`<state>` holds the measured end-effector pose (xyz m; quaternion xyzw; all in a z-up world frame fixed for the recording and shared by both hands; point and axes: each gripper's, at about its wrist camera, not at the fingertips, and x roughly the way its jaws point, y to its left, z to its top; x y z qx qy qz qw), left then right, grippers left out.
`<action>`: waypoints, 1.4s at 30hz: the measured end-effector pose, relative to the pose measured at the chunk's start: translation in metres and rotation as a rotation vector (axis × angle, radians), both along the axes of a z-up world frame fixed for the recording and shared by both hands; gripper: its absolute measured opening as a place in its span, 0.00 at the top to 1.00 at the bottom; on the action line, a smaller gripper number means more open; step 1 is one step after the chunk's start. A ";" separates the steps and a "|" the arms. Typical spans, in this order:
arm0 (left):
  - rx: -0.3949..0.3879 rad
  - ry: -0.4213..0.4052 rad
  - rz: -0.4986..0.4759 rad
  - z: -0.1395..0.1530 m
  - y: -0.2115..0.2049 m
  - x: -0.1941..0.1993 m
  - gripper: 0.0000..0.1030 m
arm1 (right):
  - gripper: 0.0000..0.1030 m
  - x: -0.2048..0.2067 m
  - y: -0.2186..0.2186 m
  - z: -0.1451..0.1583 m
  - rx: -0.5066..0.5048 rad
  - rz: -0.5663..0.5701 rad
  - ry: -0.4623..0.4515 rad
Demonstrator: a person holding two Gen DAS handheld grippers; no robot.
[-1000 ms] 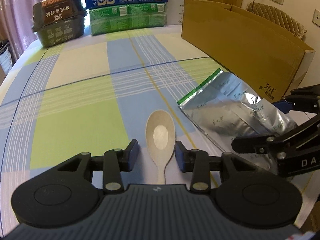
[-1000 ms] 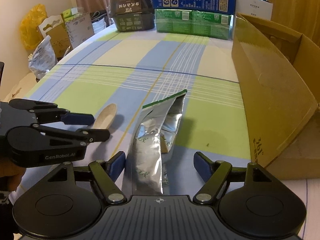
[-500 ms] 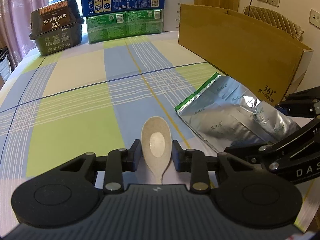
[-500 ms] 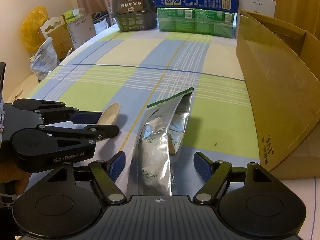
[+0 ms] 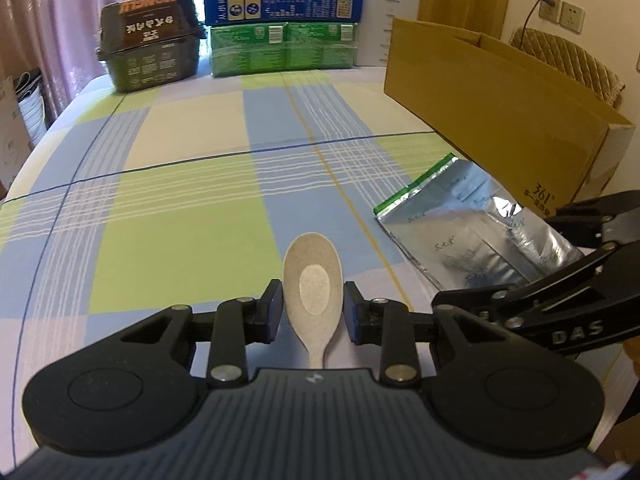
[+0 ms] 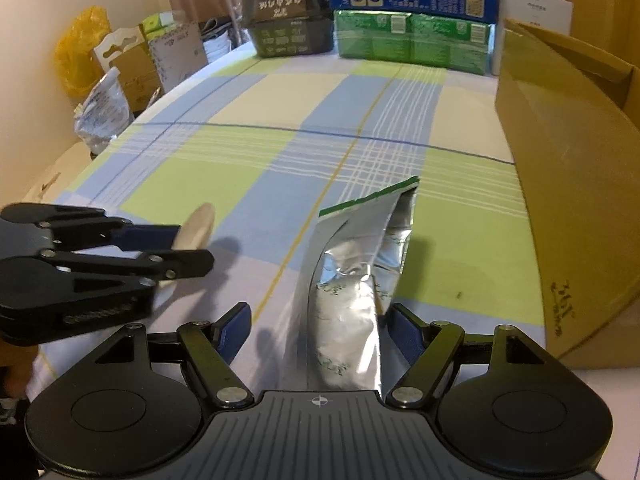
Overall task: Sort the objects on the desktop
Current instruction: 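Lift the spoon with the left tool while the right carries the foil bag toward the cardboard box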
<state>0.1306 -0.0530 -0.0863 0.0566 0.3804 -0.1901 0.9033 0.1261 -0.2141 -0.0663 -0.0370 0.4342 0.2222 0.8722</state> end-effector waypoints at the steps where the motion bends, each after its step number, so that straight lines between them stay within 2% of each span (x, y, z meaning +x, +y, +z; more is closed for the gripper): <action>1: 0.001 0.002 0.002 0.001 0.001 0.000 0.74 | 0.30 0.002 0.002 -0.002 -0.006 0.000 0.007; 4: 0.005 0.003 0.004 0.003 0.001 -0.002 0.74 | 0.33 0.005 0.005 -0.004 -0.028 -0.006 0.017; 9: 0.012 0.019 0.000 0.003 -0.003 -0.005 0.74 | 0.53 0.006 0.007 -0.003 -0.087 -0.015 0.019; 15: 0.018 0.044 -0.005 0.004 -0.009 -0.009 0.74 | 0.60 0.008 0.007 0.000 -0.109 -0.001 0.047; 33: 0.015 0.072 0.011 0.022 -0.016 -0.036 0.74 | 0.62 -0.022 -0.007 0.032 -0.057 -0.039 0.041; 42: -0.006 0.062 0.000 0.045 -0.030 -0.051 0.74 | 0.62 -0.042 -0.028 0.058 -0.037 -0.077 0.004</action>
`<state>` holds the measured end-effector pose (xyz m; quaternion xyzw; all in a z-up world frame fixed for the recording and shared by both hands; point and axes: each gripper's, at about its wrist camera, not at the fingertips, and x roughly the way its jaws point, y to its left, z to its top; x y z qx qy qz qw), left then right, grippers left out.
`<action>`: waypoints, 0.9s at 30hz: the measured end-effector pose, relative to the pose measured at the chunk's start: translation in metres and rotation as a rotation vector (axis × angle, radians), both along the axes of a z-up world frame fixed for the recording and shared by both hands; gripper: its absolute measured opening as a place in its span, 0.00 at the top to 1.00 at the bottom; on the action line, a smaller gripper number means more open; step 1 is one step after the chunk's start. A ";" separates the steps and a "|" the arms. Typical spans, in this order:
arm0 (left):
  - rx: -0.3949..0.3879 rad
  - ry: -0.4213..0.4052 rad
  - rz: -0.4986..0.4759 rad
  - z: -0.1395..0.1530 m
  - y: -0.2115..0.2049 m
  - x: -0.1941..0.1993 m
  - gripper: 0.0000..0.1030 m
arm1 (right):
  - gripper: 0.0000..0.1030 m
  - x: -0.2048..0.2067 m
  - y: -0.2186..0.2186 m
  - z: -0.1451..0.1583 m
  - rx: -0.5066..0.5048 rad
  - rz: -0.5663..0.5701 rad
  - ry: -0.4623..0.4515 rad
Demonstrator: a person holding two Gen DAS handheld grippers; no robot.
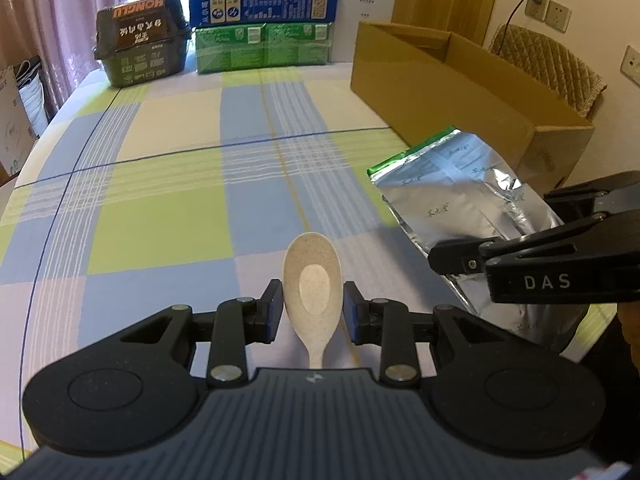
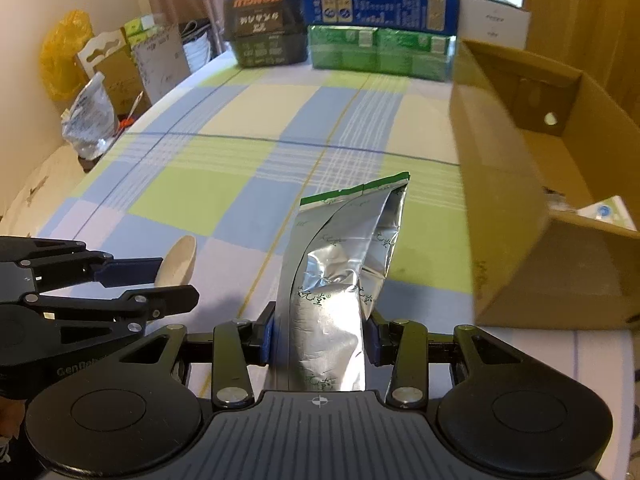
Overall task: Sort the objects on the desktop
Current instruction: 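Lift the spoon with the left tool while the right carries the foil bag toward the cardboard box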
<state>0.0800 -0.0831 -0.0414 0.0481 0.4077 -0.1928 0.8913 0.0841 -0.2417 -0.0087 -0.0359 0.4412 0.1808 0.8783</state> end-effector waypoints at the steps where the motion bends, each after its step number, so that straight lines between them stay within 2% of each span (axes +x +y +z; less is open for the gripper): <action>1: -0.002 -0.002 -0.002 0.003 -0.003 -0.002 0.74 | 0.62 -0.002 -0.004 0.003 0.002 -0.007 -0.004; 8: -0.031 -0.009 -0.014 0.023 -0.021 -0.013 0.74 | 0.62 -0.019 -0.031 0.024 0.008 -0.050 -0.040; 18: -0.045 -0.031 -0.083 0.044 -0.058 -0.019 0.74 | 0.62 -0.036 -0.070 0.054 0.012 -0.108 -0.100; 27: -0.047 -0.036 -0.131 0.055 -0.088 -0.022 0.74 | 0.62 -0.044 -0.105 0.067 0.006 -0.167 -0.126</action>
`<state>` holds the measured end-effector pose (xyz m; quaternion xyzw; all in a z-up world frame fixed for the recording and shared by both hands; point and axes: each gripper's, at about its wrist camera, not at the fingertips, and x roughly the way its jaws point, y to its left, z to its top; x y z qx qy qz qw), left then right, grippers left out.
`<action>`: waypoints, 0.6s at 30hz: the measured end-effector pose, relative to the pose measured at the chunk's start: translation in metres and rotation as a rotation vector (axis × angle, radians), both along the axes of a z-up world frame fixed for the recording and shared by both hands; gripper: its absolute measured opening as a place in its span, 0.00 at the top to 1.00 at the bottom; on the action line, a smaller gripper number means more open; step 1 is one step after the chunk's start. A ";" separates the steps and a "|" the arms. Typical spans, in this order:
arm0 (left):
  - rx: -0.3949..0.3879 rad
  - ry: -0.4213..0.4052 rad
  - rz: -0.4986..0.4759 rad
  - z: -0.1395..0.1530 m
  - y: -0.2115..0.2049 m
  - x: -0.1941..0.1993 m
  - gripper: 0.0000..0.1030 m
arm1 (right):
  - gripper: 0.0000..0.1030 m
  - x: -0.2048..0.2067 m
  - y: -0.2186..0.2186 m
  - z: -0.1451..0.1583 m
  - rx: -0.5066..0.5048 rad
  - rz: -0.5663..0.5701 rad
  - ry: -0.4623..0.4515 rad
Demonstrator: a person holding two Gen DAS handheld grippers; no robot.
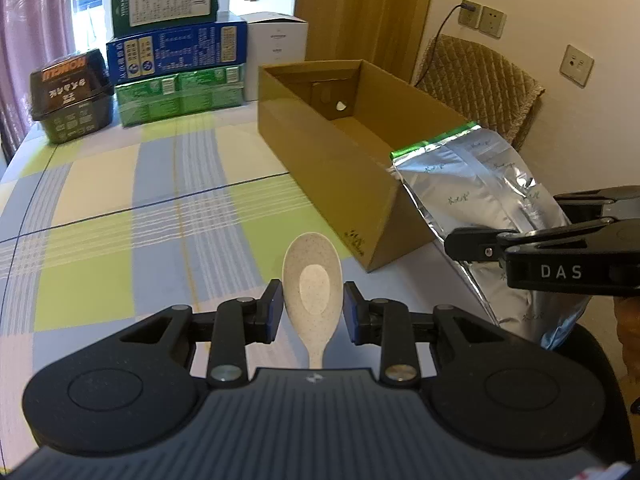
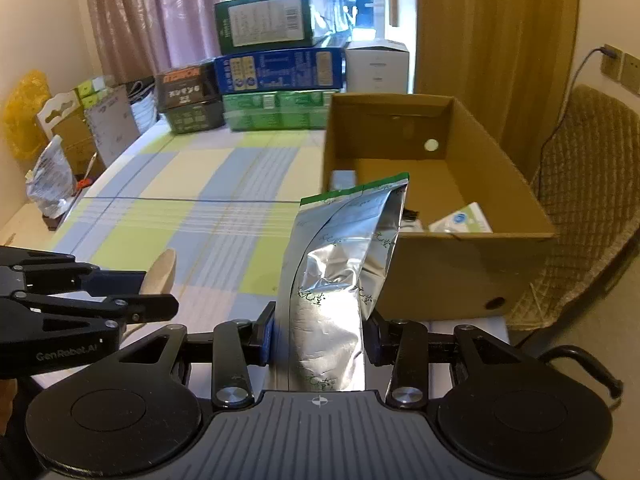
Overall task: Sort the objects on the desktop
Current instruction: 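Lift the spoon with the left tool while the right carries the foil bag toward the cardboard box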
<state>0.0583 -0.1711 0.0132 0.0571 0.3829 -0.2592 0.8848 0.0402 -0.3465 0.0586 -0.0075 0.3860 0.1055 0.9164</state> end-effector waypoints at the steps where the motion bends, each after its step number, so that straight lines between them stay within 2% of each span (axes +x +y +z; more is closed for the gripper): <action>1: 0.001 0.000 -0.004 0.001 -0.003 0.000 0.74 | 0.62 -0.001 -0.003 0.001 -0.001 -0.005 0.000; 18: -0.040 0.014 -0.055 0.012 -0.044 0.006 0.74 | 0.62 -0.005 -0.054 0.011 -0.007 -0.086 -0.026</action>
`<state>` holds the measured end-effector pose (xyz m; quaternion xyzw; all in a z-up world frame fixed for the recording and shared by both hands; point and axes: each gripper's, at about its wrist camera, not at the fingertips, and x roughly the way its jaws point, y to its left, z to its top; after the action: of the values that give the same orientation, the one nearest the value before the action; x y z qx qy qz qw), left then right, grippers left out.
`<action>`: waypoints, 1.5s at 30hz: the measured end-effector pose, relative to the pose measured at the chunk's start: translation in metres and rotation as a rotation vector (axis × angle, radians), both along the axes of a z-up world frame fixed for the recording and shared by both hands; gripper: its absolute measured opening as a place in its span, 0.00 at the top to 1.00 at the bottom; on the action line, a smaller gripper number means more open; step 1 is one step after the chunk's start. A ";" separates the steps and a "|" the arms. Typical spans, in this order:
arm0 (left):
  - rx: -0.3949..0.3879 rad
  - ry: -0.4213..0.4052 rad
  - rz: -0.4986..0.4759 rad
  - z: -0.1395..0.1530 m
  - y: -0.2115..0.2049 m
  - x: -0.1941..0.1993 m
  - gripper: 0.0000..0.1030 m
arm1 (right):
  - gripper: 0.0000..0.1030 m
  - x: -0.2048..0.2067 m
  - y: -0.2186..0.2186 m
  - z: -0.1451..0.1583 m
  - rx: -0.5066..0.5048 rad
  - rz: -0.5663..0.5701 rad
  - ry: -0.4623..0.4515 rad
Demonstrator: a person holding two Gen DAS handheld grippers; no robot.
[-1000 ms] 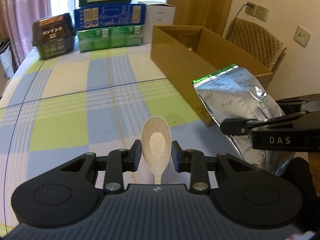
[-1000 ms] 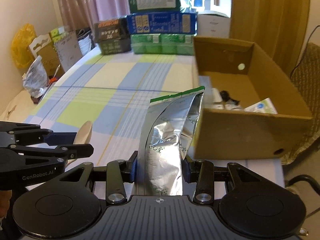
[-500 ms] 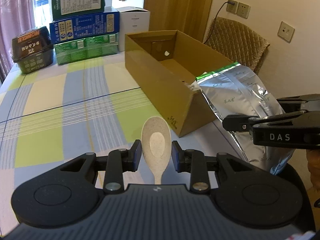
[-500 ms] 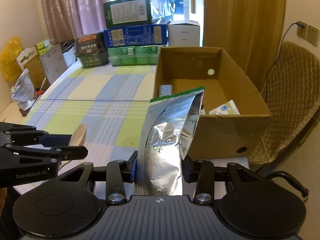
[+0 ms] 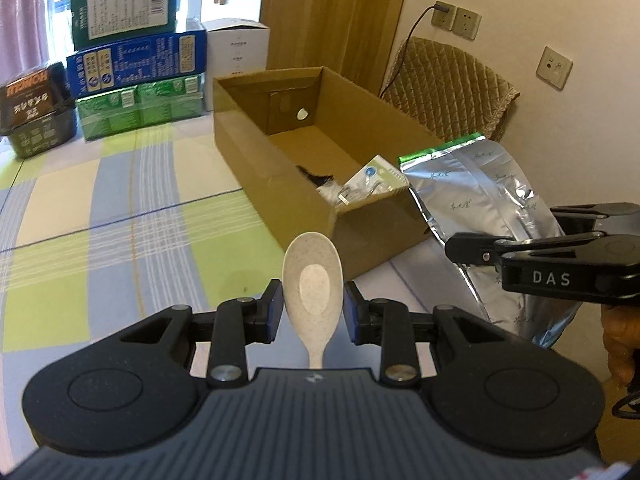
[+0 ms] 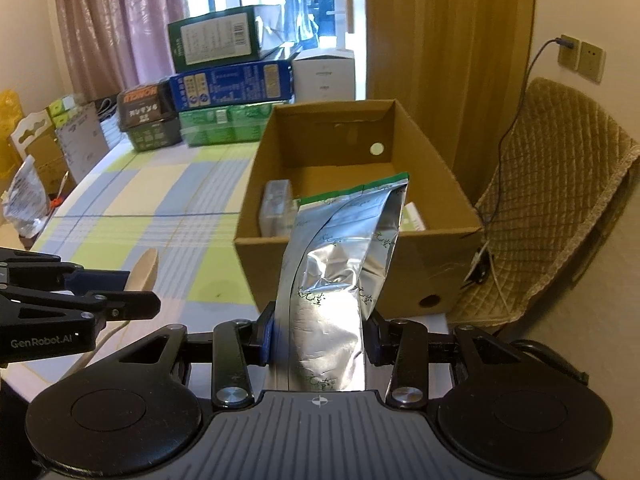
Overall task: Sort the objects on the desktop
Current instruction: 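Lift the spoon with the left tool while the right carries the foil bag toward the cardboard box, then lower the spoon with the left tool while the right lowers the foil bag into the cardboard box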
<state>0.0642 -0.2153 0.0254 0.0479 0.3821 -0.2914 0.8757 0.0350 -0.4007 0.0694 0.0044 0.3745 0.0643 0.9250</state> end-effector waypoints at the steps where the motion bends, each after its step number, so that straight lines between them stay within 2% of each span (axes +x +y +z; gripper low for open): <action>1: -0.005 0.000 -0.003 0.001 -0.003 0.001 0.74 | 0.62 0.001 -0.002 0.001 -0.001 -0.002 -0.002; 15: -0.038 -0.013 -0.041 0.016 -0.044 0.019 0.74 | 0.62 0.015 -0.026 0.006 -0.001 -0.012 0.007; 29: -0.088 -0.005 -0.014 0.034 -0.066 0.053 0.74 | 0.62 0.037 -0.039 0.014 -0.003 0.008 -0.004; 35: -0.115 -0.010 0.020 0.046 -0.074 0.080 0.74 | 0.62 0.060 -0.049 0.032 0.031 0.013 -0.028; 45: -0.150 -0.004 0.087 0.055 -0.093 0.131 0.74 | 0.62 0.125 -0.055 0.051 0.034 0.051 -0.049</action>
<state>0.1955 -0.3082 0.0806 -0.0339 0.3590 -0.2807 0.8895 0.1597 -0.4556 0.1205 0.0091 0.3508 0.0945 0.9316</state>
